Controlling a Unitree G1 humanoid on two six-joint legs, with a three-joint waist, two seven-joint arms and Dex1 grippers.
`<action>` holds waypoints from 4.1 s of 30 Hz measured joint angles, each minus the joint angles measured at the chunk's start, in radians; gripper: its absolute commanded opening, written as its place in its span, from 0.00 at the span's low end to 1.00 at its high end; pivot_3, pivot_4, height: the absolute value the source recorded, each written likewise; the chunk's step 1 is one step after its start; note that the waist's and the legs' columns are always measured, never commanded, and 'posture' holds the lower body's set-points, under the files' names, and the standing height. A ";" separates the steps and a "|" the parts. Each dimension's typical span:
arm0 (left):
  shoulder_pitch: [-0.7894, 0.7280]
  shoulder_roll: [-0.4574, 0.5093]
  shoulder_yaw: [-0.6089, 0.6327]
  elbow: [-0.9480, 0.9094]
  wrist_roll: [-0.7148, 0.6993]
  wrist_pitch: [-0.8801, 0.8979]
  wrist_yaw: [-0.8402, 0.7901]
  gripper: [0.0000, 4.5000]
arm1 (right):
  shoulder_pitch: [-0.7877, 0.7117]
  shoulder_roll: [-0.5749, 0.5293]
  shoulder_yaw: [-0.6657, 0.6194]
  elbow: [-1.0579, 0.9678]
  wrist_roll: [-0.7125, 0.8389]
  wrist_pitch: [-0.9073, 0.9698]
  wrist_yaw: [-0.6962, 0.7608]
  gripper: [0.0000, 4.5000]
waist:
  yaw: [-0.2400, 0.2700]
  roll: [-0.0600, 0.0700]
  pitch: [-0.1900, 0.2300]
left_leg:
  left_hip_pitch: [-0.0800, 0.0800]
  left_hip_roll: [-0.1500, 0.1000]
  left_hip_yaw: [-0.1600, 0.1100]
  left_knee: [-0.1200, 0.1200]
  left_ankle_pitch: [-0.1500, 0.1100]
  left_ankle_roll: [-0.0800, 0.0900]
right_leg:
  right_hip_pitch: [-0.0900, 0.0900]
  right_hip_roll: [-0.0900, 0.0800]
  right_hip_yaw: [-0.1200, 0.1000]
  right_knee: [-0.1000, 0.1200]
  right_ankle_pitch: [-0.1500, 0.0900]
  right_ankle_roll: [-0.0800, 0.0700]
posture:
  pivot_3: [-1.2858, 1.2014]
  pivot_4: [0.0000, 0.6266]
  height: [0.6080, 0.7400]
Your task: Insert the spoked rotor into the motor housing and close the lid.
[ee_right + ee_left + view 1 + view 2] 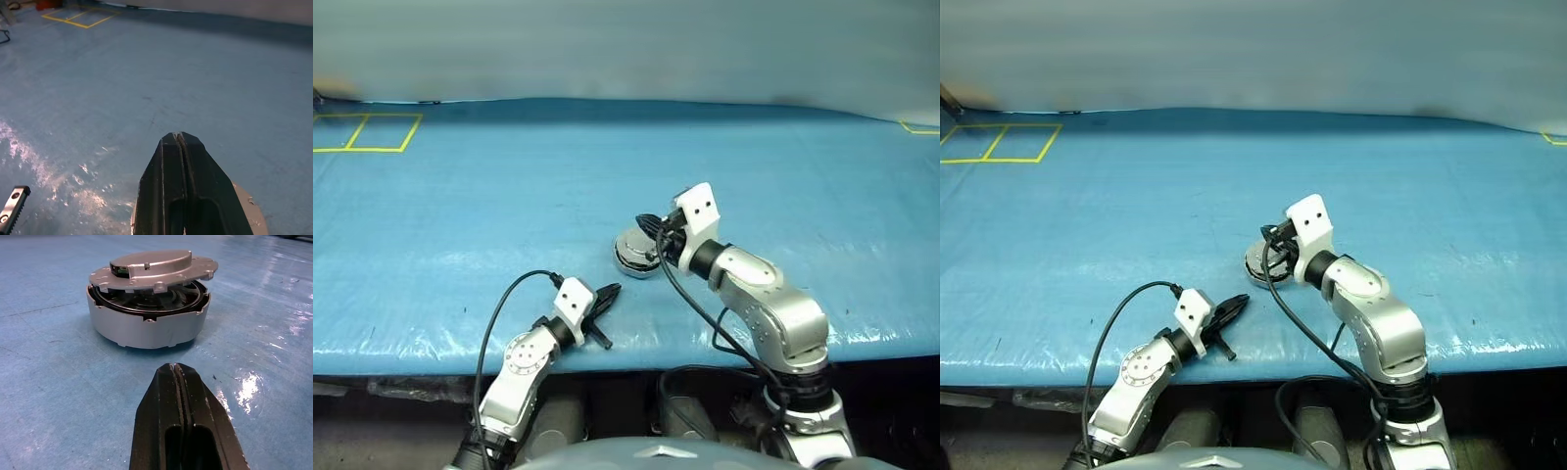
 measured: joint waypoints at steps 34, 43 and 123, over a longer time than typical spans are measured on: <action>-0.003 -0.002 -0.003 0.000 0.001 0.010 0.009 0.00 | -0.119 -0.147 0.122 0.423 -0.109 -0.253 0.219 0.67 | 0.000 -0.001 0.000 | 0.002 -0.005 0.001 0.001 0.004 0.004 | 0.002 -0.002 0.000 0.000 0.002 0.004 | 0.52 0.24 1.00; -0.003 -0.001 -0.003 0.000 0.001 0.010 0.011 0.00 | -0.086 -0.115 0.124 0.394 -0.133 -0.277 0.176 0.67 | -0.001 -0.001 0.000 | 0.002 -0.004 0.001 0.001 0.004 0.004 | 0.002 -0.002 0.000 0.000 0.002 0.004 | 0.52 0.24 1.00; -0.009 0.001 -0.004 0.003 0.001 0.019 0.011 0.00 | -0.119 -0.060 0.180 0.463 -0.224 -0.290 0.138 0.67 | -0.002 -0.002 -0.001 | 0.013 -0.003 0.001 -0.002 0.004 0.005 | 0.007 -0.004 0.002 -0.002 -0.001 -0.001 | 0.52 0.24 1.00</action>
